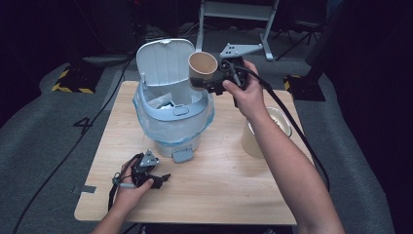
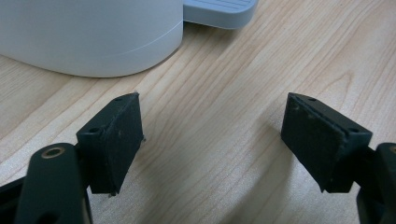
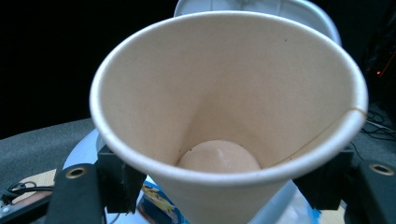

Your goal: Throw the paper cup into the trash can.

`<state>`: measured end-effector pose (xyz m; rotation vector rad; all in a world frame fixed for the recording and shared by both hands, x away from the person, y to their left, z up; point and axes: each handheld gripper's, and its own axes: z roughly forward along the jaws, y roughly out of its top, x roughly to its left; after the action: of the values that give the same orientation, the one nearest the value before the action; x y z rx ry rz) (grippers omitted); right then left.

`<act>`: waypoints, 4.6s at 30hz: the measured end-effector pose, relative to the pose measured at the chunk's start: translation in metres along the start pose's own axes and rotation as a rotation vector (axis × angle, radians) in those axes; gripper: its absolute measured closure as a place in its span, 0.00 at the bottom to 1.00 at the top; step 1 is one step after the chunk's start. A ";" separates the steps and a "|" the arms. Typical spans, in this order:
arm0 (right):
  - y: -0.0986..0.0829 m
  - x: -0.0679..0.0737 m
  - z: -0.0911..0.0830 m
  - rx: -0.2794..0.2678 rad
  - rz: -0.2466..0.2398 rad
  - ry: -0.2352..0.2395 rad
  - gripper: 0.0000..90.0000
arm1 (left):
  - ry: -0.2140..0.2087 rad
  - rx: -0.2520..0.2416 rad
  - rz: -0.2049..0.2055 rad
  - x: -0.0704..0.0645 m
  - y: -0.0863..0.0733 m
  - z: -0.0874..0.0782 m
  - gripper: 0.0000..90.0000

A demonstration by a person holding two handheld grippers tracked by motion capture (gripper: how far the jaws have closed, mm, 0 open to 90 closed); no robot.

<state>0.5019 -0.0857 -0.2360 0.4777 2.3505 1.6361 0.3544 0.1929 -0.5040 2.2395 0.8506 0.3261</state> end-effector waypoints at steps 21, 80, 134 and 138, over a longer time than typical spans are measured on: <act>-0.007 0.003 0.048 0.273 -0.051 -0.017 0.30 | -0.001 0.000 -0.001 0.000 0.000 0.000 0.23; -0.087 0.018 -0.183 0.258 0.037 -0.293 0.27 | 0.005 -0.001 -0.020 0.019 -0.011 -0.011 0.22; -0.349 0.033 -0.191 0.450 0.226 -0.306 0.20 | 0.041 -0.001 -0.053 0.019 -0.014 -0.014 0.22; -0.354 0.034 -0.188 0.407 0.208 -0.324 0.15 | 0.041 -0.001 -0.053 0.019 -0.014 -0.014 0.22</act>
<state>0.3540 -0.3476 -0.5030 1.0122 2.4362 1.0392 0.3553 0.2203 -0.5041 2.2121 0.9297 0.3487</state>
